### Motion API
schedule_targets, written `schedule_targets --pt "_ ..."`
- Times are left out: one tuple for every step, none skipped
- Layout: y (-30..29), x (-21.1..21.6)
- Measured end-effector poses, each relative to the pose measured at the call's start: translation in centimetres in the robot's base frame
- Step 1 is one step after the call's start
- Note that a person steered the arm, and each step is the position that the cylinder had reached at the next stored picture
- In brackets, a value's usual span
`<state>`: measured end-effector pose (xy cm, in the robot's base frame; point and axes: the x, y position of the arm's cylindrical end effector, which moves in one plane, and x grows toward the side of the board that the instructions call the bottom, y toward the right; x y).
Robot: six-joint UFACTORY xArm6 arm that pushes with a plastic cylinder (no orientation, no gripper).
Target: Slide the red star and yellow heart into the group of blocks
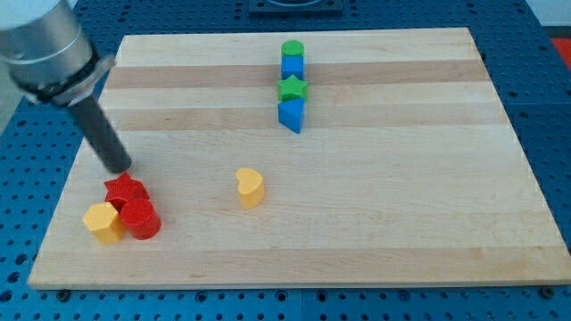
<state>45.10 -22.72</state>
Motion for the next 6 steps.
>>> schedule_targets --pt "4.8 -2.6" --pt "11.2 -2.5" --pt "13.3 -2.5" --pt "16.8 -1.7" --pt "19.3 -0.7" --pt "20.4 1.2"
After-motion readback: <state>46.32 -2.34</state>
